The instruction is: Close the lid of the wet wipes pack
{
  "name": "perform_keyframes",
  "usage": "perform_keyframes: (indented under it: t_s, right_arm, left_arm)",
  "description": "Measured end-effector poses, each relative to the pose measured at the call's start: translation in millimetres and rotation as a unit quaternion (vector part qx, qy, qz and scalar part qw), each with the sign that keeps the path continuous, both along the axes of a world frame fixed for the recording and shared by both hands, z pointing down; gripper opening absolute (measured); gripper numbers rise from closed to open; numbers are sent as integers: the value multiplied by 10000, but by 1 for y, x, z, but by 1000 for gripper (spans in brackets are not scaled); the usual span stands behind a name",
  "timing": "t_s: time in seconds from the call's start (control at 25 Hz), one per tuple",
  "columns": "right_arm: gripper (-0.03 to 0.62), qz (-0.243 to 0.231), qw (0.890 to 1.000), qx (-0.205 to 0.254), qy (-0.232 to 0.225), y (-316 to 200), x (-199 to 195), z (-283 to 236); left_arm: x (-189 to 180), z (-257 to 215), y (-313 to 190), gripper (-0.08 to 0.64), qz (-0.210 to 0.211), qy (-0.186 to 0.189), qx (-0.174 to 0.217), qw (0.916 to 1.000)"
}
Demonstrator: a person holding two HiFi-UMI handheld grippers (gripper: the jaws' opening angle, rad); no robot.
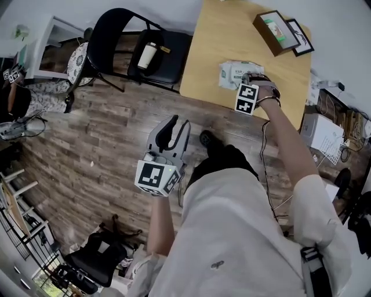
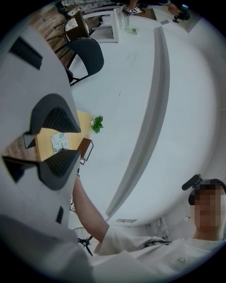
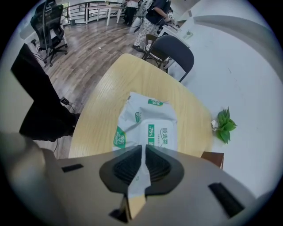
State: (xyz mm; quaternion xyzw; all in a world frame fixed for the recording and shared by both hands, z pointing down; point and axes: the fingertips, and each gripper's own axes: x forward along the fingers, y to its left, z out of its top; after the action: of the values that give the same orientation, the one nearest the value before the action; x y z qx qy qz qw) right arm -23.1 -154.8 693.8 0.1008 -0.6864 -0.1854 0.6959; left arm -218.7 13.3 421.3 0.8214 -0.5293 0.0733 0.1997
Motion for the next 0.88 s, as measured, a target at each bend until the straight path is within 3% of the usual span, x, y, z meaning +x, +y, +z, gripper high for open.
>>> perform_keyframes:
  t_s: [0.36, 0.88]
  right_arm:
    - [11, 267, 9967, 454, -620, 5, -2, -19]
    - [11, -76, 9848, 989, -1428, 51, 3, -105]
  left_arm:
    - [16, -9, 10, 121, 72, -77, 74, 9999]
    - [64, -34, 44, 121, 158, -129, 364, 9991]
